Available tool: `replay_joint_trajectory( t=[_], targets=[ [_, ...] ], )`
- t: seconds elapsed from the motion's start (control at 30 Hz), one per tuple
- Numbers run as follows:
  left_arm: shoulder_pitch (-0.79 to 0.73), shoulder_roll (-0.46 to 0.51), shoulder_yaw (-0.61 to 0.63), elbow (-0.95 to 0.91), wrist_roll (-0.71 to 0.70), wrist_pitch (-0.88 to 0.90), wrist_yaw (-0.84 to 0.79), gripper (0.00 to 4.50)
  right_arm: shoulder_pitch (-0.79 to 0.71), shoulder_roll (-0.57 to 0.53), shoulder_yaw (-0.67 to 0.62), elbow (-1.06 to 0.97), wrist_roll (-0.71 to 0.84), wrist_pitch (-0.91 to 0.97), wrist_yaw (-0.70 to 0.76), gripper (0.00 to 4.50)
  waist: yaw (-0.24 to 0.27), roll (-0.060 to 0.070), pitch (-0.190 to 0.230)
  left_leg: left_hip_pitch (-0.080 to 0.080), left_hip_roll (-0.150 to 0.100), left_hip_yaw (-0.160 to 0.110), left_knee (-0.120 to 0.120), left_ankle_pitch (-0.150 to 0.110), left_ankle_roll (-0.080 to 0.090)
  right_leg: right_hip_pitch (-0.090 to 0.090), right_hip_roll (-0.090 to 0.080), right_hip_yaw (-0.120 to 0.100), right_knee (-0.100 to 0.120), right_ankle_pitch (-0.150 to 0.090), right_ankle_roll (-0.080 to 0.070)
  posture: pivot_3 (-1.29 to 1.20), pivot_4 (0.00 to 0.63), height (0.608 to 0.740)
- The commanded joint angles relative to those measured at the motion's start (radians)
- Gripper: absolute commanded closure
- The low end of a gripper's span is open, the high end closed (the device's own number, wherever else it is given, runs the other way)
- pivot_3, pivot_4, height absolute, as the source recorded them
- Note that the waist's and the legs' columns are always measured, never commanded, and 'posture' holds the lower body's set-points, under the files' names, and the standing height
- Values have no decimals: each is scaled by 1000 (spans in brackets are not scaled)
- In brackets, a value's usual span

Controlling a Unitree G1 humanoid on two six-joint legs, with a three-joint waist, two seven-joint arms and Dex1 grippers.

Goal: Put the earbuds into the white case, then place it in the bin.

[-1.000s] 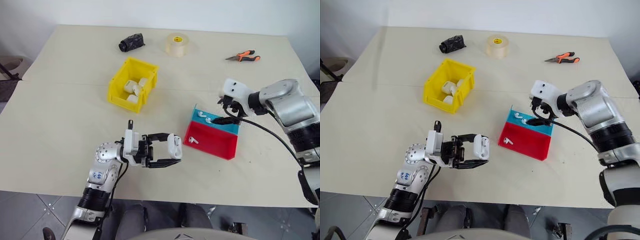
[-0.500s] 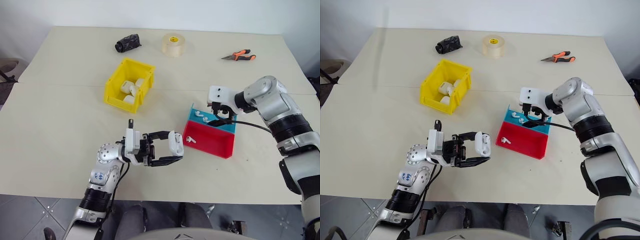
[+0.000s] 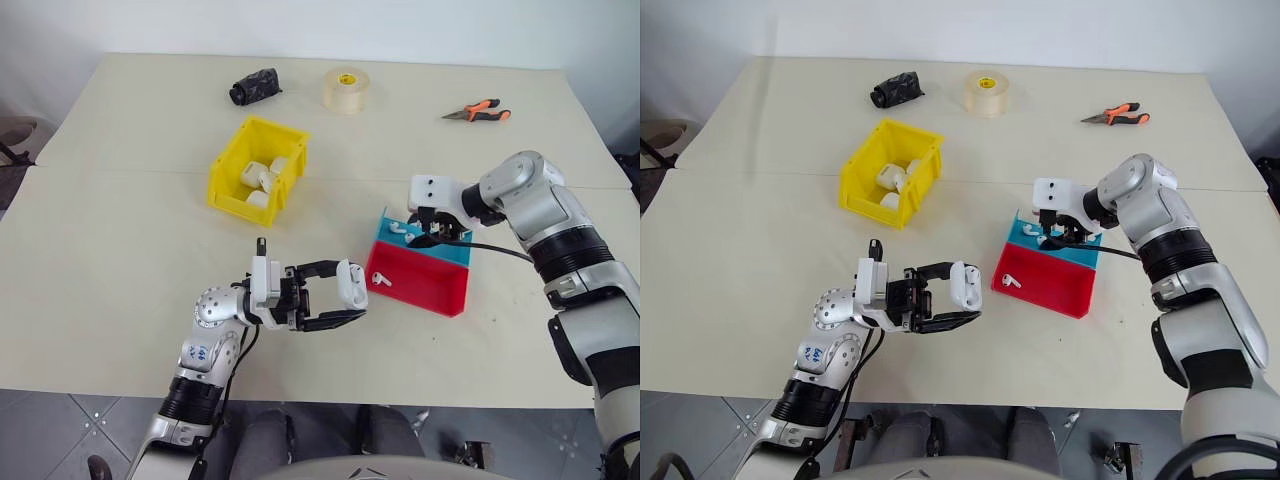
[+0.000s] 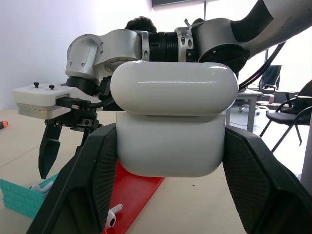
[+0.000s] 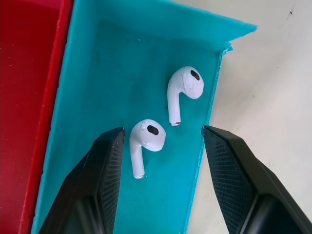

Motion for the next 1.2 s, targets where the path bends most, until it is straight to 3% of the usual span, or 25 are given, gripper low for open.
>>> replay_joint_trajectory(
  t=[0.03, 0.13, 0.43, 0.57, 0.8, 0.97, 1.2],
  targets=[
    [4, 0, -2, -41, -7, -17, 2, 1704, 28, 8, 1, -8, -17, 7, 19, 2247, 0, 0, 0, 0, 0, 0, 0, 0, 0, 0, 0, 0, 0, 0, 0, 0, 150, 740],
    [3, 0, -1, -44, -9, -14, 3, 1704, 32, 10, -4, -12, -21, 11, 20, 3084, -2, 0, 0, 0, 0, 0, 0, 0, 0, 0, 0, 0, 0, 0, 0, 0, 150, 740],
    [-2, 4, 0, -45, -13, -8, 3, 1704, 46, 11, -18, -30, -28, 23, 26, 3084, -1, 0, 0, 0, 0, 0, 1, 0, 0, 0, 0, 0, 0, 0, 0, 0, 150, 740],
    [-4, 5, 0, -45, -15, -7, 2, 1704, 56, 8, -20, -43, -28, 31, 29, 3939, -2, 0, 0, 0, 0, 0, 1, 0, 0, 0, 0, 0, 0, 0, 0, 0, 150, 740],
    [-4, 7, -2, -48, -16, -3, 0, 1704, 72, -5, -52, -89, -16, 55, 19, 4005, -2, 0, 0, 0, 0, 0, 1, 0, 0, 1, 0, 0, 0, 0, 0, 0, 150, 740],
    [-2, 6, -2, -43, -20, -5, -6, 1704, 107, -55, -149, -211, 61, 88, 29, 4005, 4, 0, 0, 0, 0, 0, 1, 0, 0, 0, 0, 0, 0, 0, 0, 0, 150, 740],
    [-85, -17, 24, 51, -35, 1, -14, 1704, 325, -57, -486, -559, 396, 271, -36, 4005, 8, 0, 0, -1, 0, -1, 1, 0, 0, 0, 0, 0, 0, 0, 0, 0, 150, 740]
  ],
)
